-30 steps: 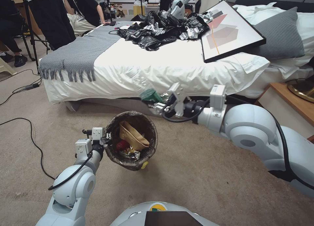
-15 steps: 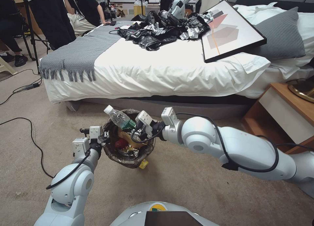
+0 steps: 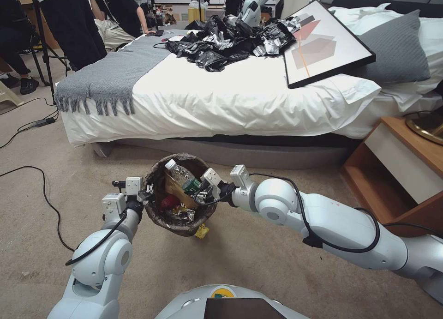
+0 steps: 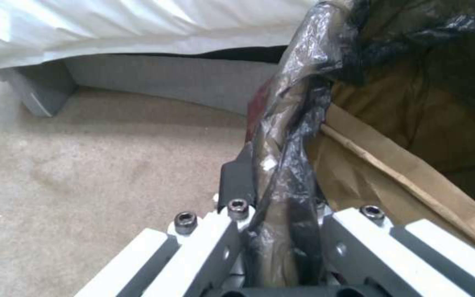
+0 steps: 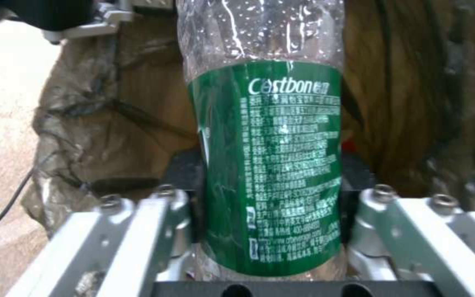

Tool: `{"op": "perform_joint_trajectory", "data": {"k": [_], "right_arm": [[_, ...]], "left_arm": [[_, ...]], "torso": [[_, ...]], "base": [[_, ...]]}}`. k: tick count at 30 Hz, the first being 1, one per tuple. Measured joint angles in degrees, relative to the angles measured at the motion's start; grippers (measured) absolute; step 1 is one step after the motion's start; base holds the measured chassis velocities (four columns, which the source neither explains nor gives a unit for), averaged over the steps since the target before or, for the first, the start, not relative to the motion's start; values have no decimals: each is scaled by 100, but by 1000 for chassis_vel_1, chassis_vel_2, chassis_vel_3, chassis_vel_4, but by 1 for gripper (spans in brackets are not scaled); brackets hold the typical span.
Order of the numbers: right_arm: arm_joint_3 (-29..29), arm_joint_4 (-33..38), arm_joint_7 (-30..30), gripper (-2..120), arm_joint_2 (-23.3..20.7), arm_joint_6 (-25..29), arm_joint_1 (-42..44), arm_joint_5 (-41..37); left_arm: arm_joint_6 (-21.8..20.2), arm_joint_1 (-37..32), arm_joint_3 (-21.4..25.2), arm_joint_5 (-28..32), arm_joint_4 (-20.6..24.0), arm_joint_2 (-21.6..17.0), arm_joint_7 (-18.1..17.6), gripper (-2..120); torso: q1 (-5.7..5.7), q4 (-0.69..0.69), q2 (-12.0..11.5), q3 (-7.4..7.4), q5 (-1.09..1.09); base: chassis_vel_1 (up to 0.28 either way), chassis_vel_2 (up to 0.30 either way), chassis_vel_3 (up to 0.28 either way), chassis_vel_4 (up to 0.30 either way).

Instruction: Pick up the trash bin, then pick up the garbage from the floor and place it into the trash bin.

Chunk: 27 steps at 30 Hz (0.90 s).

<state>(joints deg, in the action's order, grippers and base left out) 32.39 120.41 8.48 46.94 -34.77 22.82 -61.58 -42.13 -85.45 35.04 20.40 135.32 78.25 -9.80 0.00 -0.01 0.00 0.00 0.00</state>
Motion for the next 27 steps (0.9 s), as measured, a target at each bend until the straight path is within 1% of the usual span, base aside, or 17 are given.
{"op": "perform_joint_trajectory", "data": {"k": [1,2,3,4,5,7,8,10,11,13,15,16,18,21,24,27], "right_arm": [[-9,-7,1,41,2,0,14,0],[-35,-29,8,46,7,0,49,-2],[-46,-44,14,54,8,0,66,-4],[-46,-44,14,54,8,0,66,-4],[-69,-84,30,61,7,-3,89,-20],[-90,-124,41,70,2,8,94,-40],[-90,-124,41,70,2,8,94,-40],[-173,-100,83,80,7,76,94,-125],[-173,-100,83,80,7,76,94,-125],[-380,94,240,91,44,119,95,-401],[-499,192,322,96,61,118,80,-531],[-499,192,322,96,61,118,80,-531],[-661,302,402,100,78,126,-6,-768],[-704,328,438,100,87,140,-100,-923],[-719,330,444,100,102,148,-113,-930],[-851,398,468,100,102,150,-108,-956]], "left_arm": [[0,0,3,-3,1,-1,-2,0],[0,-1,11,-21,1,-4,-7,0],[0,-1,20,-35,1,-5,-11,0],[0,-1,20,-35,1,-5,-11,0],[0,-3,29,-57,6,-4,-13,0],[0,-3,20,-65,19,9,-4,0],[0,-3,20,-65,19,9,-4,0],[0,-5,10,-70,22,14,9,0],[0,-5,10,-70,22,14,9,0],[0,-5,14,-77,22,11,26,0],[0,-2,18,-77,22,8,30,0],[0,-2,18,-77,22,8,30,0],[0,13,19,-78,16,7,40,0],[0,27,3,-88,-2,17,48,0],[0,30,0,-95,-6,26,57,0],[0,27,13,-95,-6,23,67,0]], "torso": [[0,0,0,0,0],[0,0,0,0,0],[0,0,0,0,0],[0,0,0,0,0],[0,1,0,0,0],[0,1,0,0,0],[0,1,0,0,0],[0,1,0,0,0],[0,1,0,0,0],[0,1,0,0,0],[0,1,0,0,0],[0,1,0,0,0],[0,1,0,0,0],[0,1,0,0,-1],[0,1,0,0,0],[0,1,0,0,0]], "base": [[0,0,0,0],[0,0,0,0],[0,0,0,0],[0,0,0,0],[0,0,0,0],[0,0,0,0],[0,0,0,0],[0,0,0,0],[0,0,0,0],[0,0,0,0],[0,0,0,0],[0,0,0,0],[0,0,0,0],[0,0,0,0],[0,0,0,0],[0,0,0,0]]}}
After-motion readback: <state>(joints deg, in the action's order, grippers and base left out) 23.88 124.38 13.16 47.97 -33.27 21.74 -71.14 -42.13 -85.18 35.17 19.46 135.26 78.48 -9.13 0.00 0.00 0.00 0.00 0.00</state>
